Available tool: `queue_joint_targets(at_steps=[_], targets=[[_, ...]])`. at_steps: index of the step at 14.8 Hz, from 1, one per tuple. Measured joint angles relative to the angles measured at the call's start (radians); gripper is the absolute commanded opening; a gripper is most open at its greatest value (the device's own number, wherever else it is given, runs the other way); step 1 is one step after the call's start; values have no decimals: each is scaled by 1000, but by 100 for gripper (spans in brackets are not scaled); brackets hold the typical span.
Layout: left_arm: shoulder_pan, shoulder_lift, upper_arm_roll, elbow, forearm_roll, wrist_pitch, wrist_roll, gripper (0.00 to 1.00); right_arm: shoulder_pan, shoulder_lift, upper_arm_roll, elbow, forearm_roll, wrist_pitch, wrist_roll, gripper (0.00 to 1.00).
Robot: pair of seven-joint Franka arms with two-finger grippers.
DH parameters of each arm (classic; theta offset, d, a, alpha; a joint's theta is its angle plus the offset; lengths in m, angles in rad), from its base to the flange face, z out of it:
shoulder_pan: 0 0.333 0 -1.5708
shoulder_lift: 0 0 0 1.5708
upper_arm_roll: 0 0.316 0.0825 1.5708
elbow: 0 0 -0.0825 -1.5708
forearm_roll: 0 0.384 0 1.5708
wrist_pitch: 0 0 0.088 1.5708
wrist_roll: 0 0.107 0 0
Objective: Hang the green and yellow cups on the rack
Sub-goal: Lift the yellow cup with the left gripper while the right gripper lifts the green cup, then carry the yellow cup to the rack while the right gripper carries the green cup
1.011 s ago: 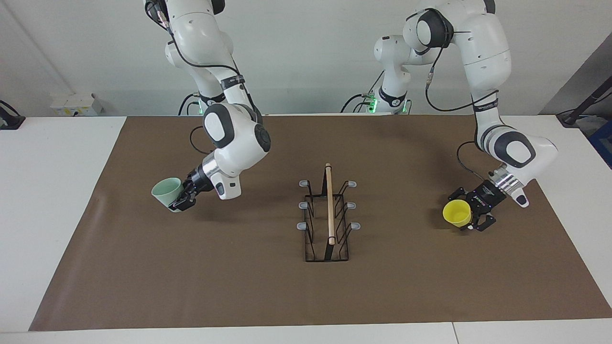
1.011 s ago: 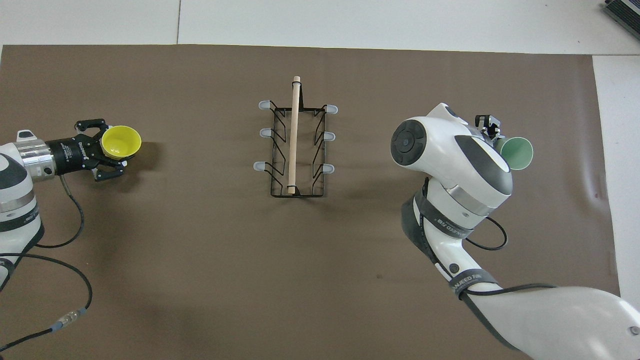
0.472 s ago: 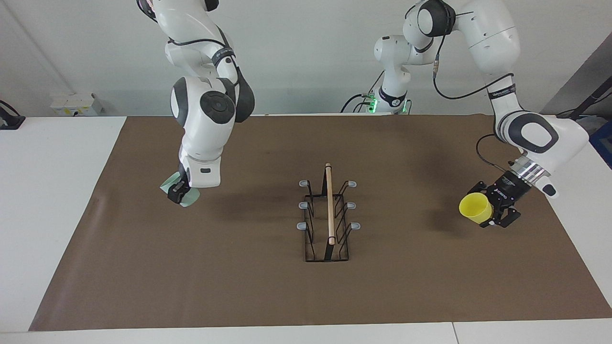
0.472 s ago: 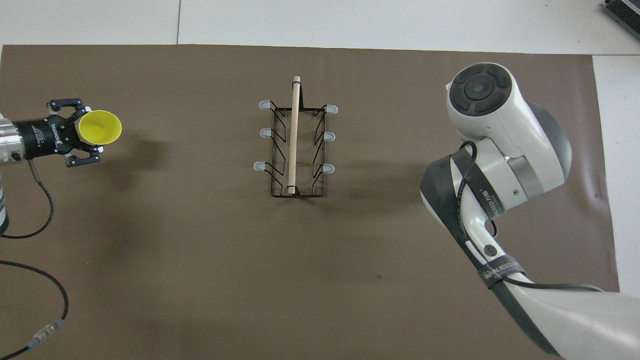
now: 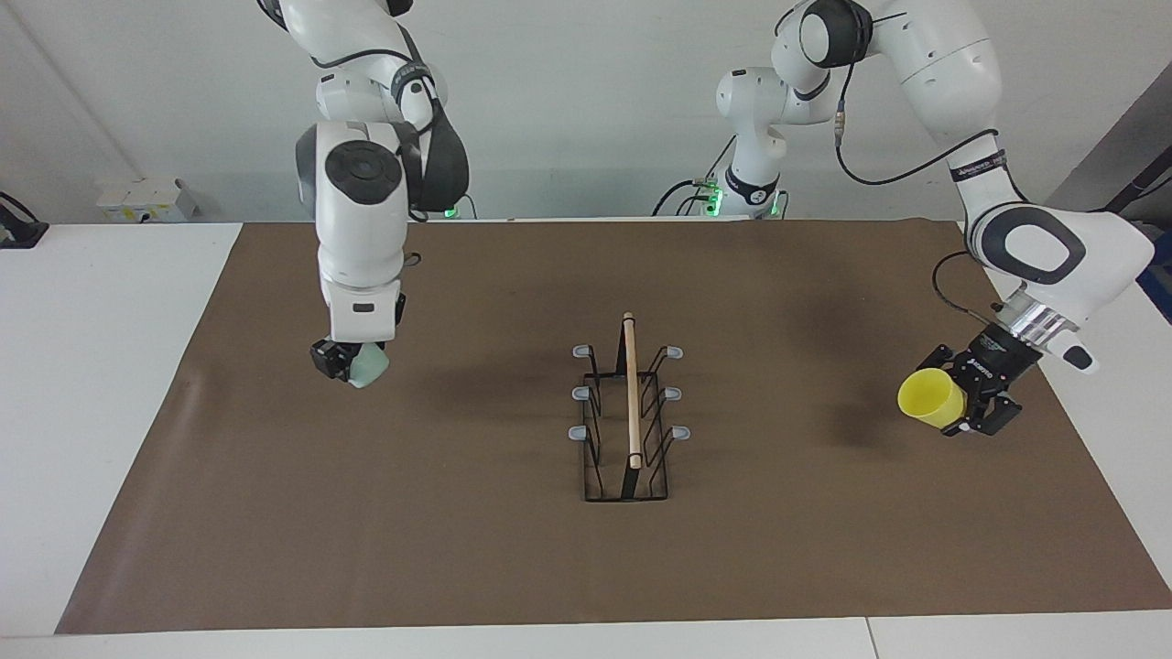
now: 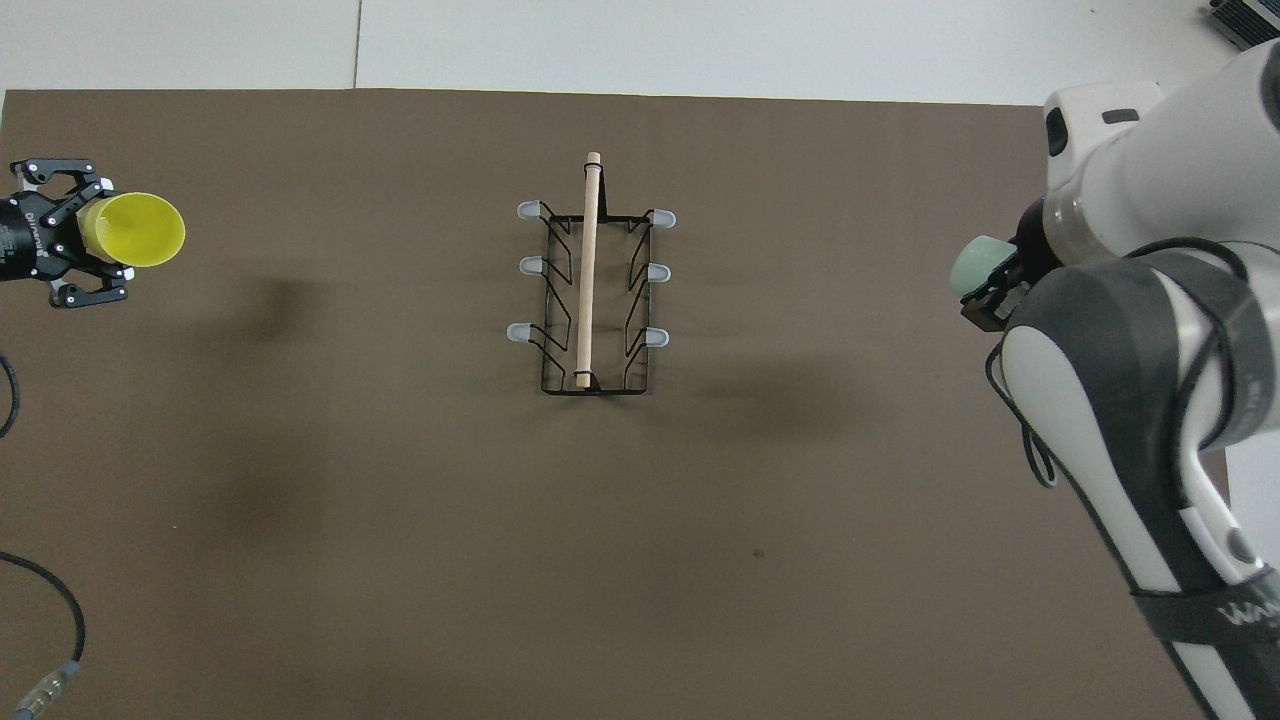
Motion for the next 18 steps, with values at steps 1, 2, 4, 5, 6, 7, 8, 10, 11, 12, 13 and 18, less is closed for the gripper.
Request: queue_joint_targets(at_steps=[1, 2, 4, 5, 6, 7, 8, 10, 11, 12, 13, 18], targets=[[-4, -23, -6, 0, 48, -1, -2, 0, -6, -19, 0, -1, 50, -3, 0, 0], [-9, -46, -22, 0, 104, -2, -2, 0, -11, -32, 0, -1, 106, -3, 0, 0], [-13, -87, -83, 0, 221, -1, -13, 0, -24, -46, 0, -5, 237, -4, -1, 0], [-17, -103, -113, 0, 272, -1, -20, 0, -31, -49, 0, -8, 306, -3, -7, 0], [-22, -115, -139, 0, 325, 0, -23, 0, -36, -50, 0, -13, 375, -3, -16, 0], [-24, -126, -167, 0, 386, 2, -25, 0, -41, -52, 0, -21, 442, 1, -27, 0], [-25, -133, -197, -1, 452, 8, -27, 0, -47, -56, 0, -33, 503, 13, -39, 0], [-27, -142, -259, -1, 582, 34, -59, 0, -61, -69, -1, -76, 621, 62, -72, 0], [-28, -145, -290, -3, 646, 52, -93, 0, -66, -81, -1, -109, 682, 99, -93, 0], [-29, -147, -321, -5, 712, 71, -130, 0, -67, -97, -1, -153, 751, 149, -120, 0], [-30, -147, -353, -10, 780, 92, -172, 0, -67, -117, 0, -204, 823, 207, -158, 0], [-35, -160, -521, -66, 1146, 158, -410, 0, -20, -231, 5, -449, 1216, 427, -379, 0]])
